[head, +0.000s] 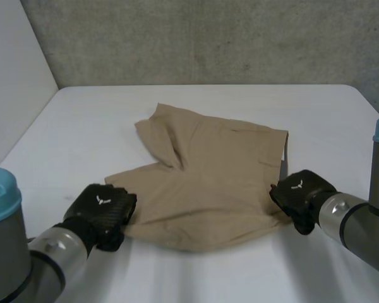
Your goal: Fold the shorts.
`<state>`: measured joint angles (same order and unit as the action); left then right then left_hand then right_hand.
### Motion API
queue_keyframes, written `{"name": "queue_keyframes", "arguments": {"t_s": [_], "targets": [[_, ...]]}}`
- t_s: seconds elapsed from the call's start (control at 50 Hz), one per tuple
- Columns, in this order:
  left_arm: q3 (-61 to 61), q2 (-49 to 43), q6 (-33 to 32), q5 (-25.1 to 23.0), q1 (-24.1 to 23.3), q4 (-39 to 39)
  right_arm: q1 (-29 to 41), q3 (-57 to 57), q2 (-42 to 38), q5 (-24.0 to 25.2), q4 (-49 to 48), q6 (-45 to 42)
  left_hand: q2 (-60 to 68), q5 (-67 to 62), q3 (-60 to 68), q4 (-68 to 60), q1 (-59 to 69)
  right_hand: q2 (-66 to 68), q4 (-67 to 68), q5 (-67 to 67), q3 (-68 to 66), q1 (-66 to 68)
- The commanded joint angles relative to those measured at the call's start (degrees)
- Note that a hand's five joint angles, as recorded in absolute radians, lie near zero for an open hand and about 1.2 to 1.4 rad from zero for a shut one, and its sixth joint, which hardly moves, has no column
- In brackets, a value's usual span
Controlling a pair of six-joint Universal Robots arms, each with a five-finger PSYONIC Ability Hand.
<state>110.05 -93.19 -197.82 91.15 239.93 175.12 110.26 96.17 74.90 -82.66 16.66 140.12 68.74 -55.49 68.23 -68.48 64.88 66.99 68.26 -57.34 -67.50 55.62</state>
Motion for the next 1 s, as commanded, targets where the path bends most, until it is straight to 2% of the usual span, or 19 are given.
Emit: {"name": "queue_keyframes", "arguments": {"t_s": [0.02,0.14,0.16,0.2,0.22,0.24,0.28,0.46,0.54,0.56,0.62,0.72,0.86,0.96,0.98,1.0], "targets": [[0.8,6.3,-2.0,-0.4,-1.7,-13.0,-1.7,2.1,4.9,-0.2,11.5,-7.9,11.3,-14.5,11.8,-11.5,15.1,13.0,11.7,-12.7,-12.5,24.4],[1.0,9.3,-2.0,-0.4,-5.1,-14.8,-3.5,3.2,7.9,1.1,12.6,-9.1,11.3,-14.5,11.8,-11.5,15.1,13.0,11.7,-12.7,-12.5,24.4],[1.0,8.9,-2.0,-0.3,-5.6,-14.2,-3.5,3.2,7.9,1.1,12.6,-9.1,7.5,-10.7,8.0,-7.7,11.3,13.0,11.7,-12.7,-12.5,24.4],[0.9,8.4,-2.0,-0.3,-5.9,-13.1,-3.6,3.8,7.8,2.1,11.4,-8.6,-5.8,2.5,-5.3,5.5,-1.9,13.0,11.7,-12.7,-12.5,24.4],[0.5,7.2,-2.0,-0.2,-5.9,-11.7,-3.6,4.1,7.8,2.4,10.7,-8.5,-29.0,25.8,-28.5,28.8,-25.2,13.0,11.7,-12.7,-12.5,24.4],[0.2,6.4,-2.1,-0.1,-6.0,-11.1,-3.6,4.1,7.8,2.4,10.7,-8.5,-38.7,35.5,-38.2,38.5,-34.9,13.0,11.7,-12.7,-12.5,24.4],[-0.2,5.8,-2.2,0.0,-6.0,-10.5,-3.7,5.3,7.5,3.6,7.4,-8.3,-42.7,39.4,-42.2,42.4,-38.8,13.0,11.7,-12.7,-12.5,24.4],[-11.4,2.3,-2.2,-0.2,-2.7,-2.2,-3.2,6.1,6.7,3.6,4.3,-7.8,-42.7,39.5,-42.2,42.5,-38.9,13.0,11.7,-12.7,-12.5,24.4],[-16.7,-4.3,-2.4,-1.1,1.5,2.4,-3.1,6.1,6.0,3.8,3.7,-5.7,-42.0,38.8,-41.5,41.8,-38.2,13.0,11.7,-12.7,-12.5,24.4],[-20.4,-9.4,-2.7,-3.4,2.4,3.7,-3.1,6.1,5.8,3.8,3.6,-5.6,-41.0,37.8,-40.5,40.8,-37.2,13.0,11.7,-12.7,-12.5,24.4],[-26.9,-18.1,-3.9,-7.4,2.9,3.7,-3.0,6.3,5.1,3.6,3.4,-5.6,-39.4,36.1,-38.9,39.1,-35.5,13.0,11.7,-12.7,-12.5,24.4],[-37.2,-28.9,-6.7,-9.7,3.3,2.4,-2.9,6.7,4.1,3.6,2.9,-5.5,-36.2,32.9,-35.7,35.9,-32.3,13.0,11.7,-12.7,-12.5,24.4],[-48.0,-41.0,-14.2,-9.9,6.2,0.1,-2.9,6.8,3.1,3.4,1.6,-5.5,-36.6,33.4,-36.1,36.4,-32.8,13.0,11.7,-12.7,-12.5,24.4],[-51.2,-45.0,-17.5,-9.8,6.5,0.1,-3.0,6.8,3.1,3.4,1.5,-5.5,-36.0,32.7,-35.5,35.7,-32.1,13.0,11.7,-12.7,-12.5,24.4],[-52.1,-46.0,-18.2,-9.5,6.6,0.1,-3.0,6.8,3.1,3.4,1.4,-5.5,-31.0,27.7,-30.5,30.7,-27.1,13.0,11.7,-12.7,-12.5,24.4],[-52.6,-46.5,-18.7,-9.2,6.6,0.1,-3.1,6.8,3.0,3.5,1.4,-5.5,-17.6,14.4,-17.1,17.4,-13.8,13.0,11.7,-12.7,-12.5,24.4]]}}
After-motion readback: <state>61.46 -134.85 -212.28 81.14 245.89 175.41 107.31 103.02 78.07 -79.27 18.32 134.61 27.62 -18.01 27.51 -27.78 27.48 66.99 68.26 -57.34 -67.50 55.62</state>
